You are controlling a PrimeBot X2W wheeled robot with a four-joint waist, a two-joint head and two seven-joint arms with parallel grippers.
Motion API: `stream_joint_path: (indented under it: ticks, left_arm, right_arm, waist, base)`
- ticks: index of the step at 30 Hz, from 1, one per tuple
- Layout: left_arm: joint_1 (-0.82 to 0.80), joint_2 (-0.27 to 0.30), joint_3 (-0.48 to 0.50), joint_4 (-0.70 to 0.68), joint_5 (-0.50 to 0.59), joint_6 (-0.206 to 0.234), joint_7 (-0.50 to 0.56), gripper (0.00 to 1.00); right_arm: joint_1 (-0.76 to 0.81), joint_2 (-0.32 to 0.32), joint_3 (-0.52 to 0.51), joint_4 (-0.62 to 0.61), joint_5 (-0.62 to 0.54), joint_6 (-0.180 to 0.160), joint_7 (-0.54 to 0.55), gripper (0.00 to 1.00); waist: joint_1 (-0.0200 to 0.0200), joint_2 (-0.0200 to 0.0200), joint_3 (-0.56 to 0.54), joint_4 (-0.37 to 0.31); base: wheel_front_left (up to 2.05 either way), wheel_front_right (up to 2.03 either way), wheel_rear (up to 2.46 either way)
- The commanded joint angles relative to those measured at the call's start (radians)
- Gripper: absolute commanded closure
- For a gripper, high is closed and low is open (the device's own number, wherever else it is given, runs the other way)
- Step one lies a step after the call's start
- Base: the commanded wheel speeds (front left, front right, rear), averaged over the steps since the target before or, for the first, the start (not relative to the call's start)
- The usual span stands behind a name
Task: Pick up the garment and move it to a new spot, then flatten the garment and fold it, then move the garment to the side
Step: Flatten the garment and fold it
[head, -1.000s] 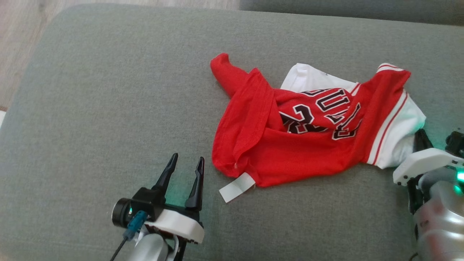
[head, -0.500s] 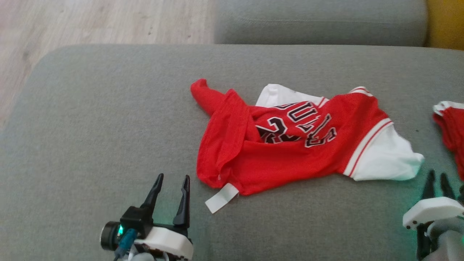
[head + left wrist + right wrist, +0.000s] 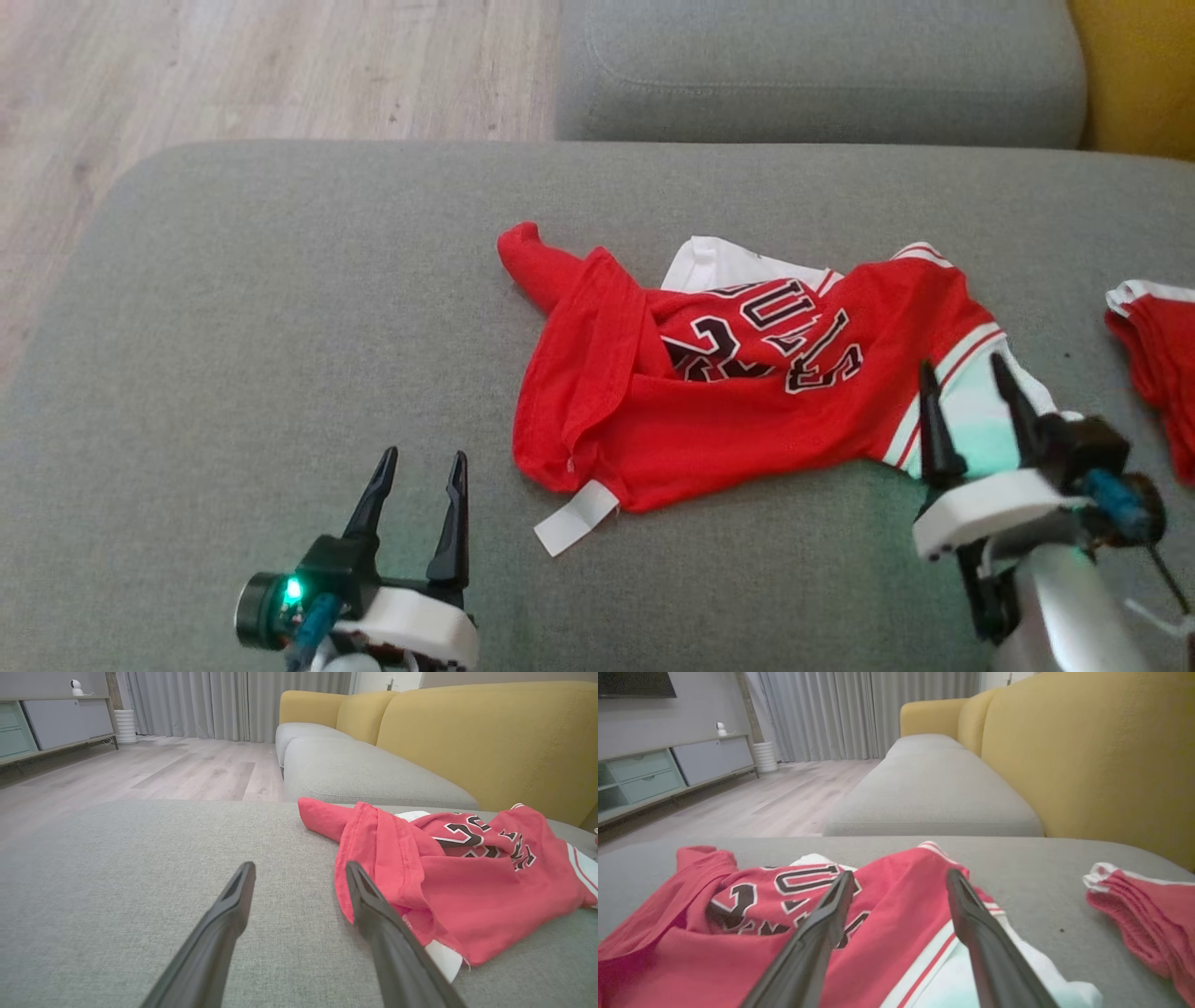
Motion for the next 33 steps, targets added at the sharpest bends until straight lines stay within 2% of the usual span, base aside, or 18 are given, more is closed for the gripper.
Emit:
stream_joint_path:
  ticks: [1, 9, 14, 18, 25, 33]
  left_arm:
    - [-0.008, 0.004, 0.043, -0.030, 0.014, 0.001, -0.005, 0.00]
    - [0.012, 0.004, 0.026, -0.028, 0.027, -0.019, -0.005, 0.00]
    - [0.000, 0.004, -0.029, -0.012, 0.006, -0.057, -0.005, 0.00]
    - [-0.019, 0.004, -0.071, 0.002, -0.019, -0.068, -0.005, 0.00]
    - [-0.057, 0.004, -0.123, 0.034, -0.033, -0.079, -0.005, 0.00]
    - [-0.094, 0.004, -0.129, 0.084, -0.043, -0.066, -0.005, 0.00]
  right_arm:
    - [-0.013, -0.005, 0.043, -0.014, 0.011, -0.001, -0.014, 0.00]
    - [0.014, -0.005, 0.074, 0.045, 0.041, -0.001, -0.014, 0.00]
    - [0.003, -0.005, 0.073, 0.057, 0.034, -0.001, -0.014, 0.00]
    - [-0.017, -0.005, 0.083, 0.060, 0.034, -0.001, -0.014, 0.00]
    - [-0.043, -0.005, 0.082, 0.063, 0.028, -0.001, -0.014, 0.00]
    - [-0.059, -0.005, 0.061, 0.064, 0.019, -0.001, -0.014, 0.00]
  waist:
    - [0.0001, 0.0000, -0.009, 0.005]
    - [0.0001, 0.0000, -0.020, -0.001]
    - [0.0001, 0.0000, -0.008, -0.017]
    - [0.0001, 0.0000, 0.022, -0.047]
    - [0.0001, 0.0000, 0.072, -0.096]
    - [0.0001, 0.0000, 0.113, -0.148]
  base:
    - [0.00, 0.00, 0.00]
    - [0.00, 0.00, 0.00]
    - [0.00, 0.00, 0.00]
    - [0.00, 0.00, 0.00]
    - [0.00, 0.00, 0.00]
    - [0.00, 0.00, 0.00]
